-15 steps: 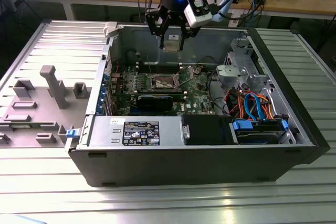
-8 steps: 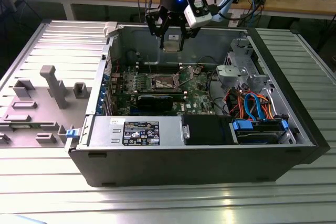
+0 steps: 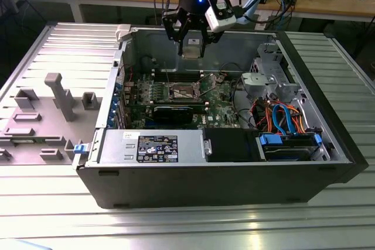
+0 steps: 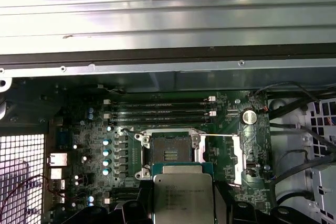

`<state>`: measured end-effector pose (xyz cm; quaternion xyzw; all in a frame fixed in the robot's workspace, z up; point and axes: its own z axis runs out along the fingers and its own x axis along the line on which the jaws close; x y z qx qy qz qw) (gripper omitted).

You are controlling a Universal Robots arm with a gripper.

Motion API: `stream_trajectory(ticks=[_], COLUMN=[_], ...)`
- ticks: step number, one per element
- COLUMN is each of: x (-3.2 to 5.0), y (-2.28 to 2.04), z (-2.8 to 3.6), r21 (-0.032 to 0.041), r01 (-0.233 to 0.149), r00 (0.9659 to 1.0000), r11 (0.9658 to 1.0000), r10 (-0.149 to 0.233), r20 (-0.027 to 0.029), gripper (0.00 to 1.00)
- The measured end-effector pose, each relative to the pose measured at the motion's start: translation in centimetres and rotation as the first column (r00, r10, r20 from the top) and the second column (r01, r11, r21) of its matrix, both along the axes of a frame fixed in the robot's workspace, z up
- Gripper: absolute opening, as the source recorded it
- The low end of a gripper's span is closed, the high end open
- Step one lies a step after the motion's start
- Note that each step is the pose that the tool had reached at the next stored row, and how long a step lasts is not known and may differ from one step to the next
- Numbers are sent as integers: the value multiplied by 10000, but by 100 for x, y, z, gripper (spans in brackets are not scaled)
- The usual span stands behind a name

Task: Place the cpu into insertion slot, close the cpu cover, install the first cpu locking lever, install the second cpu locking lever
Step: 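Place the cpu into insertion slot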

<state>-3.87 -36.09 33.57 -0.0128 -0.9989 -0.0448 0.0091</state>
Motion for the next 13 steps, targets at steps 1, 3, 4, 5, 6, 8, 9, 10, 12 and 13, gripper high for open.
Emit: stream_trajectory(ticks=[1,3,4,5,6,8,9,10,12,13], x=[0,0,0,0,0,0,0,0,0,0], y=[0,0,0,0,0,0,0,0,0,0], z=[-2,-5,-6,-8,-11,-14,-17,-21,-24,-26], r21=[0,0,0,0,0,0,0,1,0,0], r01=[0,0,0,0,0,0,0,0,0,0], r00=[10000,10000,10000,10000,10000,10000,10000,10000,10000,10000], r11=[10000,10000,10000,10000,10000,10000,10000,10000,10000,10000], r10=[0,0,0,0,0,0,0,0,0,0], r20=[0,0,0,0,0,0,0,0,0,0], gripper=[55,55,55,55,55,55,55,55,55,55])
